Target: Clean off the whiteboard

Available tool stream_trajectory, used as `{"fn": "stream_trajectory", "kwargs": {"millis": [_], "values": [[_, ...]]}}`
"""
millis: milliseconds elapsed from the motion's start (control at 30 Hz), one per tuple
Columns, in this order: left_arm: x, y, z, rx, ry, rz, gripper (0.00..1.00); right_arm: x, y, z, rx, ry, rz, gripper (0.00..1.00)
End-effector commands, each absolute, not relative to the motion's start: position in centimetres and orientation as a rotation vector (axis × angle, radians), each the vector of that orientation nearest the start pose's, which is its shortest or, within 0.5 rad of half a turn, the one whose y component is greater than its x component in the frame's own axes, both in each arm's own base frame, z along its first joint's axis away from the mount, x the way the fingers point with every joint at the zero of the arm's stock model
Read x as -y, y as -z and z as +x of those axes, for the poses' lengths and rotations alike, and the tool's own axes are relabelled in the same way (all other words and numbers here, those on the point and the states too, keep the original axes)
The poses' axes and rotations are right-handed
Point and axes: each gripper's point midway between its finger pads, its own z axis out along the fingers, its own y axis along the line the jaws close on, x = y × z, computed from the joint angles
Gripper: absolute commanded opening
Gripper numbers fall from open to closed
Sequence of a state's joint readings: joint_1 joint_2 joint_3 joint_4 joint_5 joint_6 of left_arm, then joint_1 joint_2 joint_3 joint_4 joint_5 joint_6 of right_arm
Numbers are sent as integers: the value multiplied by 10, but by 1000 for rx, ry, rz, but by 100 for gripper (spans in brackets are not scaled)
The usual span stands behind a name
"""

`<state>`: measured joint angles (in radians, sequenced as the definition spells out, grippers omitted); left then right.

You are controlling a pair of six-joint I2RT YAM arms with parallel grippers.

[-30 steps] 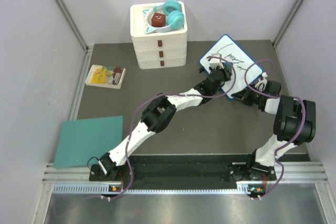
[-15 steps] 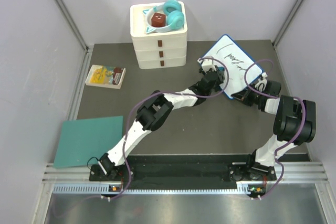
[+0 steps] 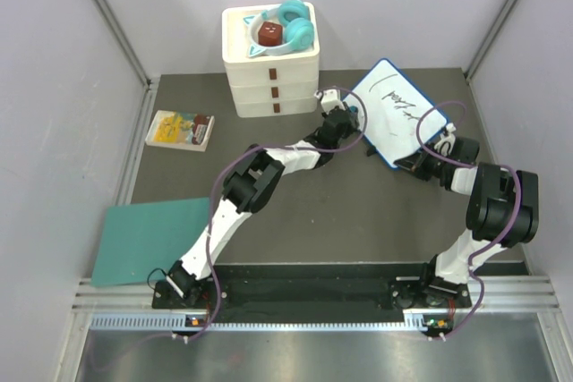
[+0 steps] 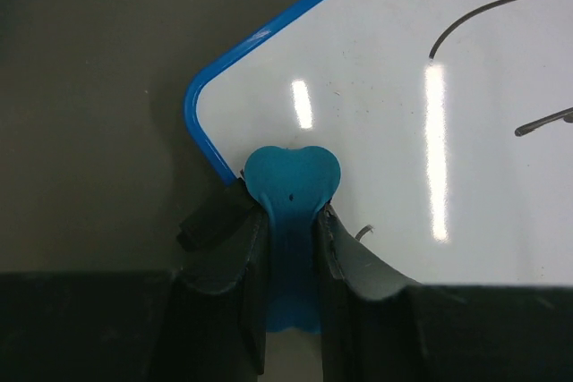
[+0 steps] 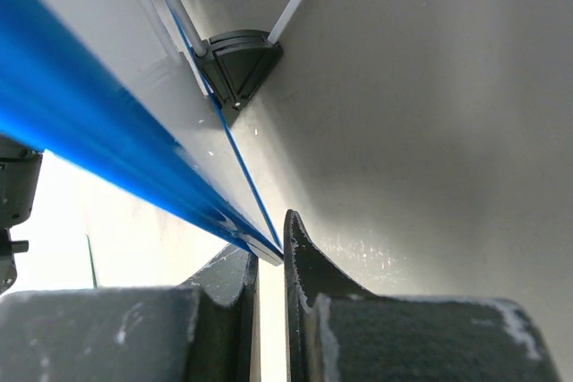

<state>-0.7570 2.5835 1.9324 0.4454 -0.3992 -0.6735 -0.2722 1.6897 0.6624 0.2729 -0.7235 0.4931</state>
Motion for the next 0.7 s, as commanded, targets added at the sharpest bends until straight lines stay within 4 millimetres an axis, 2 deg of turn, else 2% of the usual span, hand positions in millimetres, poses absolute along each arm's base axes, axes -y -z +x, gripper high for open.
{"fn": "stream_trajectory", "kwargs": {"millis": [0,67,100,167,200,267,333,367,400,433,467,533,667], "values": [[451,-66,561,-1802,693,-193,0,-43,9,316,-2445,-935,660,0],[458,-66,561,-1800,729,-160,0,-43,9,316,-2445,-935,660,0],[469,-74,559,-1789,779,-125,0,-43,9,316,-2445,-935,660,0],[481,-72,553,-1795,815,-97,0,-43,8,317,-2443,-937,659,0],[490,-79,549,-1786,844,-84,0,-43,9,317,-2444,-936,662,0],[506,-76,538,-1790,869,-54,0,-43,8,317,-2443,-936,661,0],[527,-85,525,-1780,912,-5,0,-43,9,317,-2445,-935,660,0],[533,-77,521,-1792,919,15,0,-43,9,317,-2444,-936,662,0],[542,-89,520,-1769,937,30,0,-43,8,316,-2444,-936,662,0],[552,-90,512,-1769,949,53,0,-43,9,316,-2446,-936,661,0],[557,-84,508,-1782,948,66,0,-43,8,316,-2444,-937,660,0],[569,-89,498,-1772,975,90,0,-43,9,316,-2445,-938,661,0],[586,-84,475,-1797,1013,134,0,-43,8,316,-2444,-937,658,0]]}}
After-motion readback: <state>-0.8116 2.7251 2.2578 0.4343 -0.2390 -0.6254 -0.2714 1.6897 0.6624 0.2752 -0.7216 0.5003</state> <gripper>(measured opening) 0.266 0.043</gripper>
